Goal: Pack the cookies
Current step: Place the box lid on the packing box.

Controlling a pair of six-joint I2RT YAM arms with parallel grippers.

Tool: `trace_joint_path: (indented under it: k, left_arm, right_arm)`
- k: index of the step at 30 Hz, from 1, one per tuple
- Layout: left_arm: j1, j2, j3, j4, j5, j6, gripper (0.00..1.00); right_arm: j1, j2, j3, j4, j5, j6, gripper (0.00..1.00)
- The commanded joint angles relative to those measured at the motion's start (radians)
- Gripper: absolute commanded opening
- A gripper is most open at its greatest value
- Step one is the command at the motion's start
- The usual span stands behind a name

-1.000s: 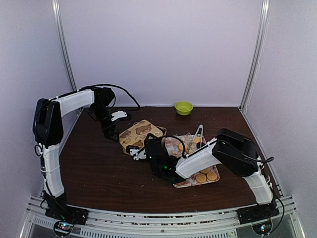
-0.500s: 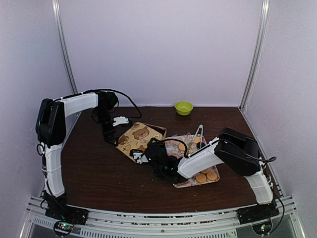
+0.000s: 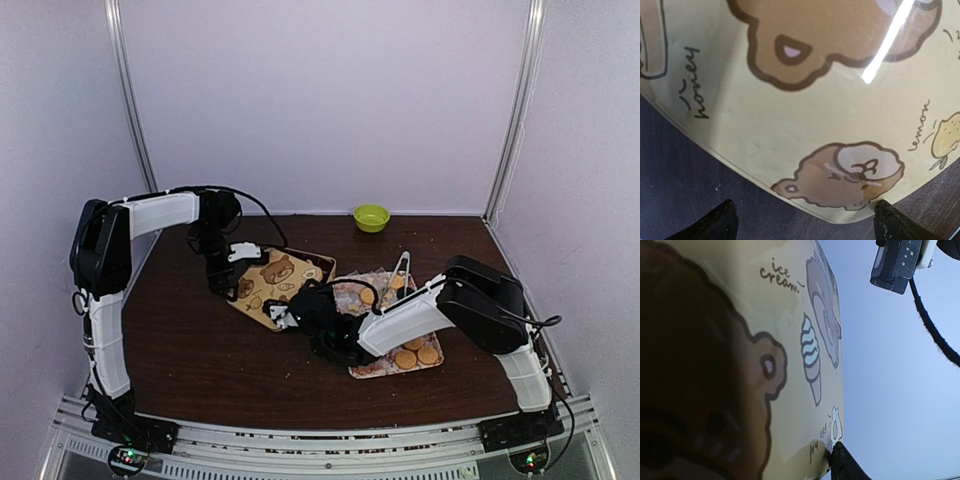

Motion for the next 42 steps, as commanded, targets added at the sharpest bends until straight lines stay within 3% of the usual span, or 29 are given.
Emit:
trace_joint_path:
  k: [1,11,17,23,26,30,42]
  left_arm:
    - [-0.008,0.015,0.054,0.076,0.027,-0.036,0.98]
    - [-0.006,-0.036,0.131,-0.06,0.138,0.078,0.98]
    - [0.043,-0.163,-0.015,-0.134,0.134,0.186,0.98]
    - [0.098,-0.298,-0.325,0.07,-0.034,0.231,0.98]
    - [0.099,-0.31,-0.409,0.216,-0.108,0.19,0.98]
    - [0.098,-0.268,-0.412,0.373,-0.143,0.09,0.98]
    - [0.021,-0.217,-0.373,0.413,-0.006,0.055,0.98]
  right_arm:
    - [-0.013,-0.037,0.018,-0.054,0.021,0.062,0.34]
    - [-0.02,-0.041,0.022,-0.134,0.018,0.113,0.29]
    - [-0.026,-0.041,0.025,-0.17,0.011,0.136,0.27]
    - [-0.029,-0.037,0.029,-0.185,0.007,0.144,0.24]
    - [-0.031,-0.039,0.028,-0.192,0.006,0.15,0.24]
    - [-0.032,-0.042,0.034,-0.204,0.007,0.156,0.24]
    - [-0.038,-0.053,0.04,-0.238,0.01,0.191,0.23]
